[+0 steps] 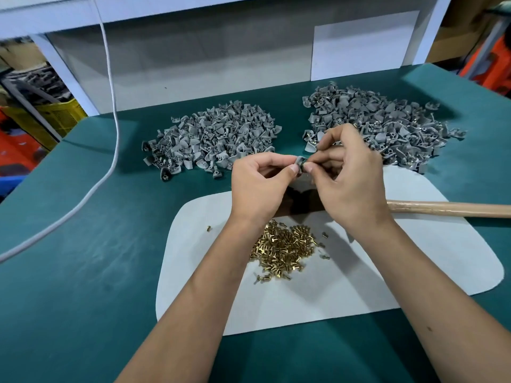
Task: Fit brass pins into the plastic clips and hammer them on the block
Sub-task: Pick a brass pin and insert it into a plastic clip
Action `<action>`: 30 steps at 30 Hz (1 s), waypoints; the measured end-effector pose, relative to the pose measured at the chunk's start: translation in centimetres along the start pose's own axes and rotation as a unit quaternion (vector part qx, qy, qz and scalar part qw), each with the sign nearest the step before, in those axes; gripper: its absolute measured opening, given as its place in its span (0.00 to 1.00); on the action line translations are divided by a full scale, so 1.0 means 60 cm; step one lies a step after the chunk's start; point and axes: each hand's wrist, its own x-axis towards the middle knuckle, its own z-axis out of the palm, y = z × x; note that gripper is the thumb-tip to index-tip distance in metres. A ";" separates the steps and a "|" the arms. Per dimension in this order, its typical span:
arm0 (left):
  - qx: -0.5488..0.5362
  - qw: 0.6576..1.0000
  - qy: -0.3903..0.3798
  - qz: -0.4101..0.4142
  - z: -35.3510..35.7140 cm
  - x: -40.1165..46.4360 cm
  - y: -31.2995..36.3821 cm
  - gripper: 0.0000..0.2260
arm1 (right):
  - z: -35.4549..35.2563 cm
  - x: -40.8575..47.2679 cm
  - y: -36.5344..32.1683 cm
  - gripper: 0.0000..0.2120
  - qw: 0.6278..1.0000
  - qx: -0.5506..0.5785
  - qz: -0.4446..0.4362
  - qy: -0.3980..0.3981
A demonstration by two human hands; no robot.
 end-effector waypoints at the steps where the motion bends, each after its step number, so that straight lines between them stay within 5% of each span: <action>1: 0.005 1.000 0.000 0.003 0.000 0.000 0.000 0.10 | 0.001 0.000 0.001 0.15 1.000 -0.003 0.001 0.004; 13: 0.036 0.999 0.007 0.020 0.013 -0.004 0.002 0.07 | 0.008 -0.007 0.003 0.16 0.997 -0.040 -0.061 0.027; 30: 0.058 0.997 -0.022 0.051 0.009 0.002 -0.003 0.07 | -0.004 0.001 0.015 0.16 0.999 -0.011 -0.022 -0.041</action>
